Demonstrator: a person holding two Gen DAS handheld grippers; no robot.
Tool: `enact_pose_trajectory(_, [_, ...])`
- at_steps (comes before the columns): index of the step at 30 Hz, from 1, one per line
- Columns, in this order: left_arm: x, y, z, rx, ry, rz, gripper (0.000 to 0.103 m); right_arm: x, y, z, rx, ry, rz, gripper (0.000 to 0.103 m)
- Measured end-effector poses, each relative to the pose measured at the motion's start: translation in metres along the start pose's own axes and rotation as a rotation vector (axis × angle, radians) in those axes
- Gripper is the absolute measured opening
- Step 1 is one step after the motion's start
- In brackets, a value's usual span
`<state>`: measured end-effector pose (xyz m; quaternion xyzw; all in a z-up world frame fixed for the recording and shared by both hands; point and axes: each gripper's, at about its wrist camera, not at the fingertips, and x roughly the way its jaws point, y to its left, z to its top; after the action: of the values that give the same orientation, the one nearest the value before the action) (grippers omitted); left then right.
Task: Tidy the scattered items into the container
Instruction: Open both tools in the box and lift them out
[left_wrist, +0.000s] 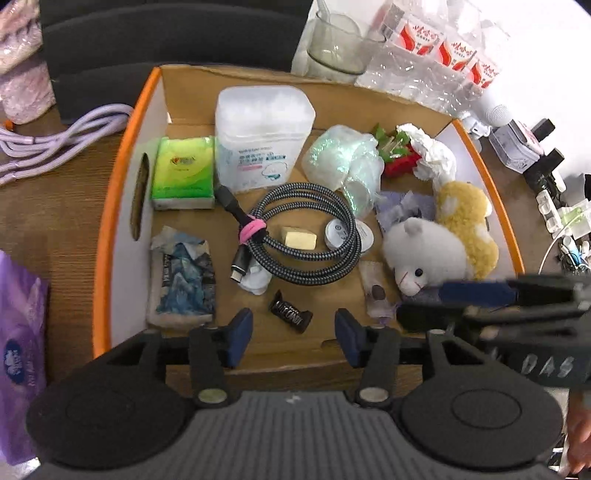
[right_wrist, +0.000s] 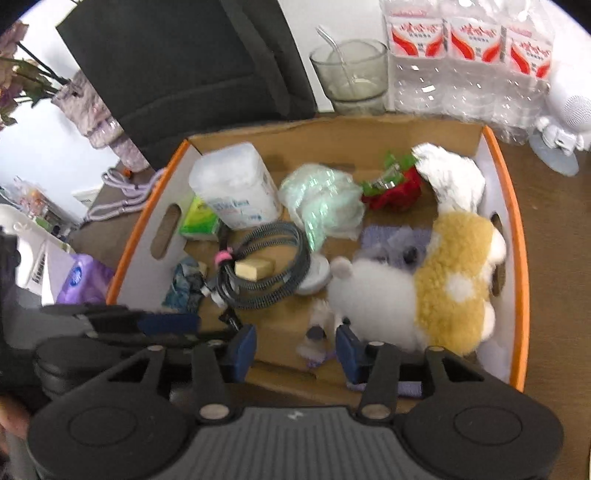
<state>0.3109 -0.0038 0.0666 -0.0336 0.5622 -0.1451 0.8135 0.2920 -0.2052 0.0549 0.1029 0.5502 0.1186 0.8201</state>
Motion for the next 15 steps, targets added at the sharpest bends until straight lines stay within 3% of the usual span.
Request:
enact_pose_trajectory(4, [-0.020, 0.001, -0.005, -0.018, -0.025, 0.037, 0.059, -0.009, -0.003, -0.010, 0.041, 0.004, -0.053, 0.067])
enact_pose_trajectory(7, [-0.049, -0.001, -0.011, -0.025, -0.096, 0.091, 0.069, -0.029, -0.007, -0.009, 0.086, -0.030, -0.057, 0.074])
enact_pose_trajectory(8, [-0.060, -0.004, -0.014, -0.021, -0.131, 0.117, 0.077, -0.040, -0.006, -0.010, 0.092, -0.048, -0.060, 0.076])
enact_pose_trajectory(9, [-0.075, -0.008, -0.020, -0.002, -0.191, 0.157, 0.085, -0.051, -0.004, -0.011, 0.086, -0.070, -0.066, 0.080])
enact_pose_trajectory(12, [-0.105, -0.025, -0.047, 0.078, -0.381, 0.280, 0.096, -0.086, 0.013, -0.026, 0.011, -0.190, -0.147, 0.091])
enact_pose_trajectory(15, [-0.120, -0.033, -0.092, 0.116, -0.641, 0.307, 0.103, -0.107, 0.029, -0.065, -0.092, -0.418, -0.246, 0.101])
